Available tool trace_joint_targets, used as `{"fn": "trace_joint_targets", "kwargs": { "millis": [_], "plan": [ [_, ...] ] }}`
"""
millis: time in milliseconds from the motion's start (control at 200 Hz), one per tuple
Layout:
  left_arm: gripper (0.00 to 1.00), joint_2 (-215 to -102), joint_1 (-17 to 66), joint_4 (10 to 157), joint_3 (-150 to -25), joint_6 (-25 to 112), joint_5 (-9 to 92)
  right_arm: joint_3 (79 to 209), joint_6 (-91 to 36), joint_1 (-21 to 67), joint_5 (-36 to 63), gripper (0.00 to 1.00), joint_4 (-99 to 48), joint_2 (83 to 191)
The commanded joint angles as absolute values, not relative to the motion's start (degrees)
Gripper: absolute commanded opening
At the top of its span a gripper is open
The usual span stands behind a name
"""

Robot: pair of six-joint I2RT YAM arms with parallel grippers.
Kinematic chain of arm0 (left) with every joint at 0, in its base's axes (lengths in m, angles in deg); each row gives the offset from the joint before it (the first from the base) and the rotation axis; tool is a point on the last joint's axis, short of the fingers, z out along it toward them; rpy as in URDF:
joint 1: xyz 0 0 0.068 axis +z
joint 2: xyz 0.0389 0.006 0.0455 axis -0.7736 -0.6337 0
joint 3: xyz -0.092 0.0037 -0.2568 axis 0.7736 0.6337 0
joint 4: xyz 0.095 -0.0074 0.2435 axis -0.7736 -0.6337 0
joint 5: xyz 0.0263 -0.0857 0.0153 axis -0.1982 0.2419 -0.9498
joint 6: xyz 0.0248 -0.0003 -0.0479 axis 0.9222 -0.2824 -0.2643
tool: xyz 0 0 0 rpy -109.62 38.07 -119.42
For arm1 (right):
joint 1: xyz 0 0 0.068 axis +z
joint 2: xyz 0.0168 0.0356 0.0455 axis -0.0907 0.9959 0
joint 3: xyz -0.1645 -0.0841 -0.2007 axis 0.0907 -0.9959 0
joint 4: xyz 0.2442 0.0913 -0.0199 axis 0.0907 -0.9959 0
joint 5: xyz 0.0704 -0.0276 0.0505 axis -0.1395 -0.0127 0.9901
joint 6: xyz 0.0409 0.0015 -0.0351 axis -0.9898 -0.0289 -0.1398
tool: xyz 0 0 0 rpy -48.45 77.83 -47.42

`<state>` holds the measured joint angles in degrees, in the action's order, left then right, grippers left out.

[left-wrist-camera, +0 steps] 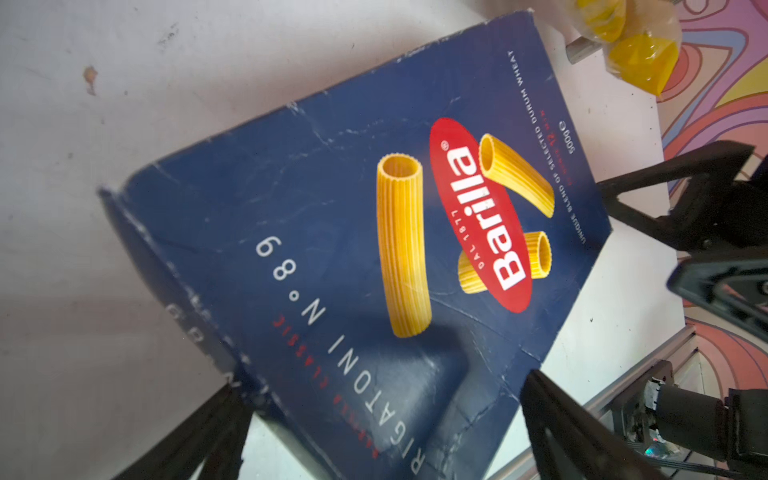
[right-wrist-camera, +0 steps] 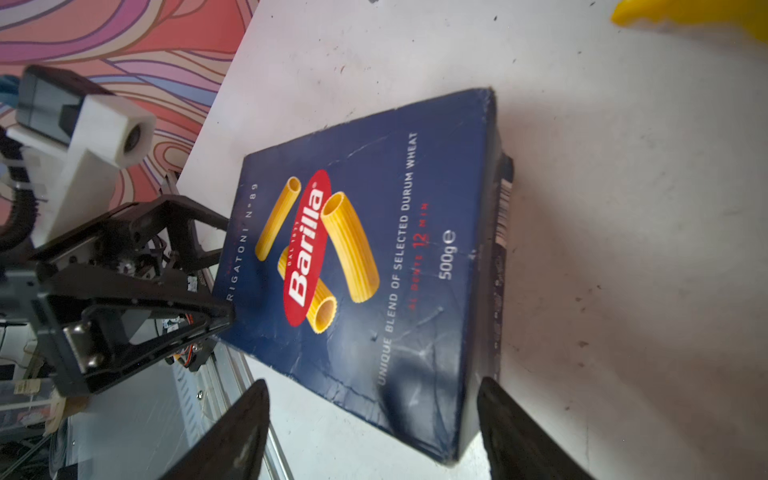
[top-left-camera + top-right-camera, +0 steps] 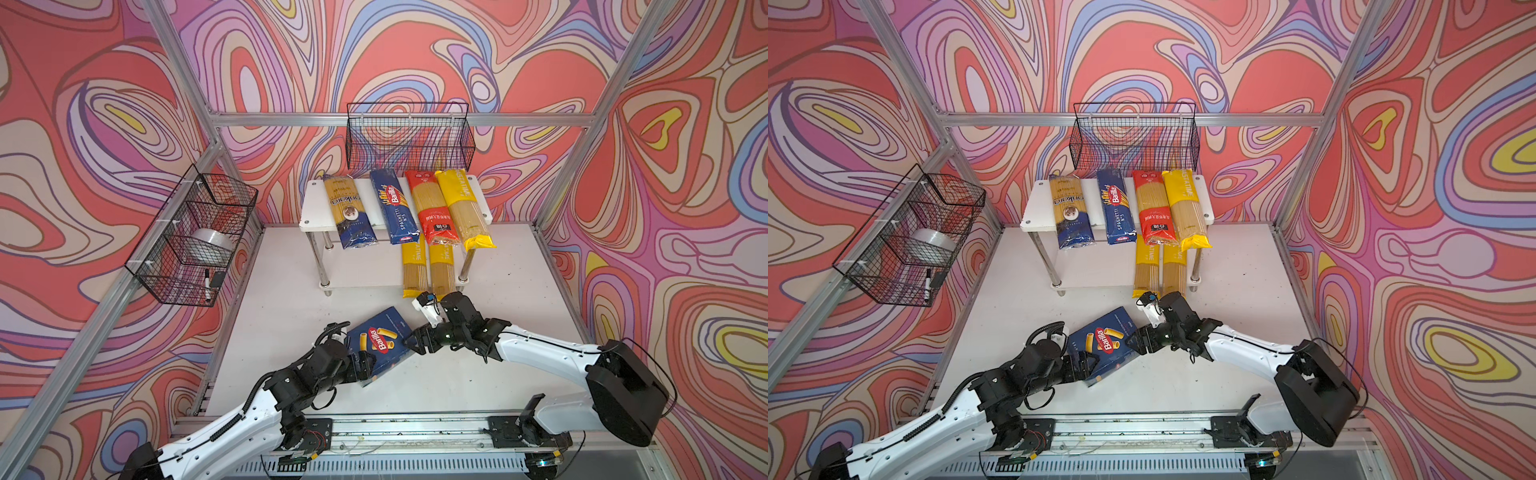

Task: Place and organize the pasta boxes and bags onto the shelf
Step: 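Close both grippers on opposite ends of the Barilla rigatoni box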

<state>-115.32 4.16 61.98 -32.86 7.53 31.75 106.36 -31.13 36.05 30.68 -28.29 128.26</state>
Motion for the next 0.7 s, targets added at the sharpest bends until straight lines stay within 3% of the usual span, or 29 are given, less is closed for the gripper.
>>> {"fn": "trace_joint_targets", "kwargs": {
  "millis": [0,386,541,696],
  "plan": [
    [1.00,-118.8,3.7,69.6,-34.1,8.3,30.3,103.4,-33.2,36.0,36.5,0.76,-23.8,127.7],
    [1.00,-127.8,3.9,61.8,-47.6,16.0,21.6,96.4,-37.4,37.8,31.0,0.74,-29.0,115.0],
    [1.00,-125.4,3.9,60.6,-44.0,12.2,21.4,96.2,-37.7,37.9,24.7,0.76,-32.7,112.9],
    [1.00,-119.3,3.9,59.0,-37.6,8.2,23.3,96.7,-37.9,37.8,24.6,0.76,-31.6,116.1]
  ]
}}
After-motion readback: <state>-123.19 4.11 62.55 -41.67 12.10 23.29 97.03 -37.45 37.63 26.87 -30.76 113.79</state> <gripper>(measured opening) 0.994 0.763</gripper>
